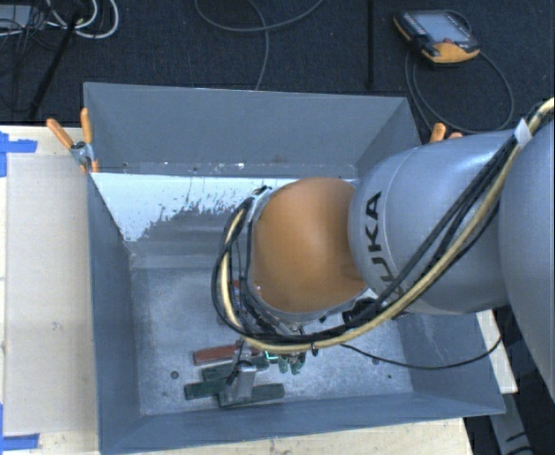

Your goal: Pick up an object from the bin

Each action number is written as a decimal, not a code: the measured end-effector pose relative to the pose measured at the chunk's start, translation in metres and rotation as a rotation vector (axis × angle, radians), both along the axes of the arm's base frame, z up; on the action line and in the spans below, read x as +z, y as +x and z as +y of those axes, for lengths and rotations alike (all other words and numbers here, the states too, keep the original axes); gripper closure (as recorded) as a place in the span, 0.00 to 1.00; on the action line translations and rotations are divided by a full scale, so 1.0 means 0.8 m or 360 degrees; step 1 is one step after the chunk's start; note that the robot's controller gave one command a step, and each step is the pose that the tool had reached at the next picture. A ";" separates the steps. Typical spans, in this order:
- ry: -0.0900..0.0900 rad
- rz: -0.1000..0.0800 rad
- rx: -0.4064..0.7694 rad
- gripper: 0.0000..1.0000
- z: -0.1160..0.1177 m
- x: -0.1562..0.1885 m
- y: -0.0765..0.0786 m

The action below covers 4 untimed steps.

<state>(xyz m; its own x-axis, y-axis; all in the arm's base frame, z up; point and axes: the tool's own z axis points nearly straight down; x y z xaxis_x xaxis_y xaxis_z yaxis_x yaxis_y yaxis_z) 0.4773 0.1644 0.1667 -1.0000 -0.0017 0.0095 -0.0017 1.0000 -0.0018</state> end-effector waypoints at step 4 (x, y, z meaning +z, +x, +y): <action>0.0006 -0.0011 0.0781 1.00 -0.002 -0.118 0.069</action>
Offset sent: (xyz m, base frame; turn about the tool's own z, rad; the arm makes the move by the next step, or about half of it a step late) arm 0.0283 -0.0464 -0.0967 -0.6235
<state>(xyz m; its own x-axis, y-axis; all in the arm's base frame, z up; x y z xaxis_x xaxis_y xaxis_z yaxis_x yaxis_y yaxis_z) 0.5326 0.1628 0.0726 -0.8811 -0.4730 0.0018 -0.4730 0.8811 0.0001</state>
